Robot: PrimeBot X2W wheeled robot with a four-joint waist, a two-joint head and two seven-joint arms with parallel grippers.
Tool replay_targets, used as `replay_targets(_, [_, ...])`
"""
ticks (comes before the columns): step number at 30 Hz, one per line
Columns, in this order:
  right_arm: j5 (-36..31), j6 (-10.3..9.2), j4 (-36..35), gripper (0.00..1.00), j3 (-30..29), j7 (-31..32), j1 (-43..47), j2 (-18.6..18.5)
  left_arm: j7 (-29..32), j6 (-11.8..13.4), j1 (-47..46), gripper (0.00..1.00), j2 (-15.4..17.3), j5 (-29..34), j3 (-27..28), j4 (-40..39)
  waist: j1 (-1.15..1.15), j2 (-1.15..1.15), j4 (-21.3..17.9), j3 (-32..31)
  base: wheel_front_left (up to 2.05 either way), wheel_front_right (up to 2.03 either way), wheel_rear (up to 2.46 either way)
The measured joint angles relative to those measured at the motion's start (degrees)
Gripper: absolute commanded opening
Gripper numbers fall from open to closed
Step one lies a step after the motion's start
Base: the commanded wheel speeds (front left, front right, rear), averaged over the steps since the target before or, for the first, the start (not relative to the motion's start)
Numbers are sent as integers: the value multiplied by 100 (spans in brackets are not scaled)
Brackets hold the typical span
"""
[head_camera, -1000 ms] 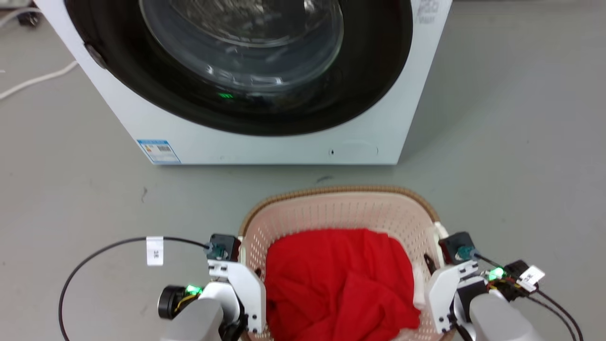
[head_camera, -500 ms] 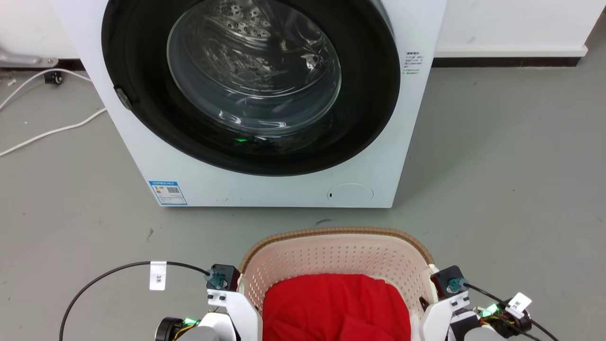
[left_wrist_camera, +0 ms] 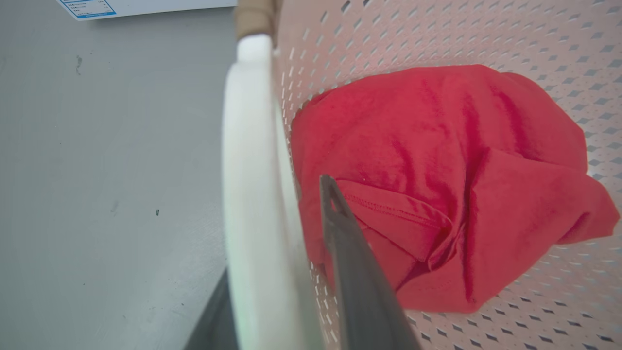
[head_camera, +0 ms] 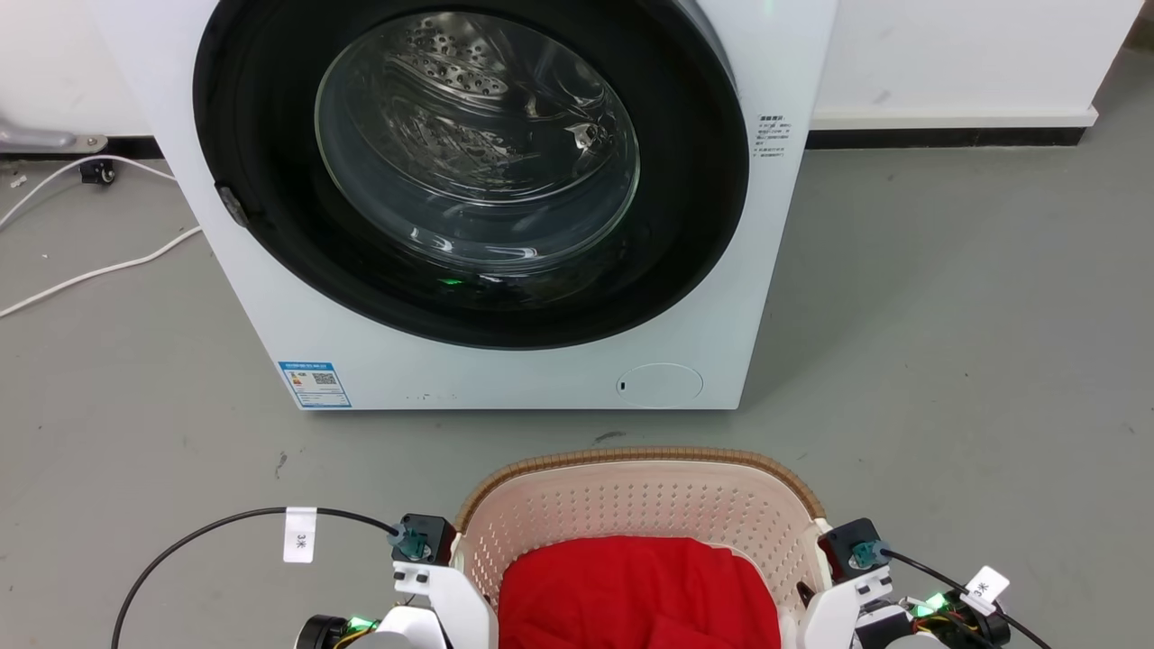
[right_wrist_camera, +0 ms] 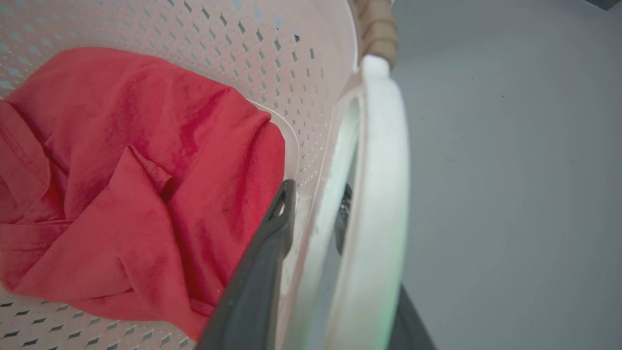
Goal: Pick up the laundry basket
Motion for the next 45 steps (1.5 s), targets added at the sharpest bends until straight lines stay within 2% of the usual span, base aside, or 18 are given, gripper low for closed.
replay_targets(45, [403, 1, 1, 0, 318, 38, 11, -43, -190, -1, -131, 0, 60, -873, -867, 136, 1, 0, -19, 32, 0, 0, 0])
